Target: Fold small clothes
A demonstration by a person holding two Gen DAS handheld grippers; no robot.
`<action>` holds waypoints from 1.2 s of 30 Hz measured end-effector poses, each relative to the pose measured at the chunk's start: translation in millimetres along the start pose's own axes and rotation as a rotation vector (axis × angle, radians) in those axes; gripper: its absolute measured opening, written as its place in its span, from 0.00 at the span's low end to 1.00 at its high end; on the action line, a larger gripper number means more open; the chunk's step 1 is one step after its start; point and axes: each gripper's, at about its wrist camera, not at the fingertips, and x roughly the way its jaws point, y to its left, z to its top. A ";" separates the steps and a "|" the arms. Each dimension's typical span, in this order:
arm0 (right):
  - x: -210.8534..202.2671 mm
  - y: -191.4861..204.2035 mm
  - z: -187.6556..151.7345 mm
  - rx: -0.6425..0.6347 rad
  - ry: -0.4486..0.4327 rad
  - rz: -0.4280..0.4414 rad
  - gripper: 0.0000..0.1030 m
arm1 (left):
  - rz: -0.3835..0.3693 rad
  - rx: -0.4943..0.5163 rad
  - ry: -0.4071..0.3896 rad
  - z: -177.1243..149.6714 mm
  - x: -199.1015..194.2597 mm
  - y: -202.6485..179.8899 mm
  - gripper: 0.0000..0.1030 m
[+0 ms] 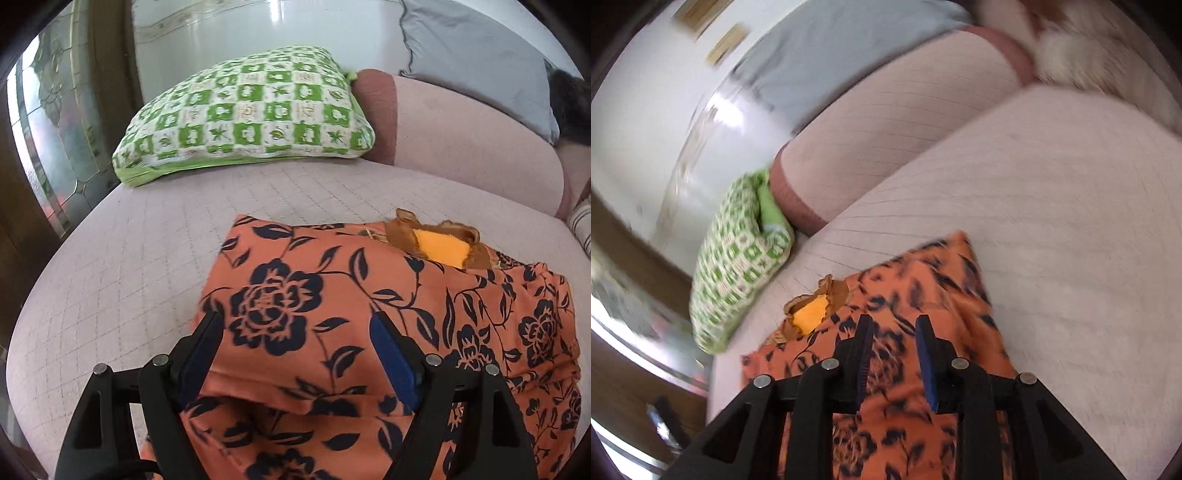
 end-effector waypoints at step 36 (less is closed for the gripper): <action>-83.0 -65.9 -63.4 0.058 0.182 0.033 0.81 | -0.083 -0.018 0.058 -31.8 -22.7 38.8 0.91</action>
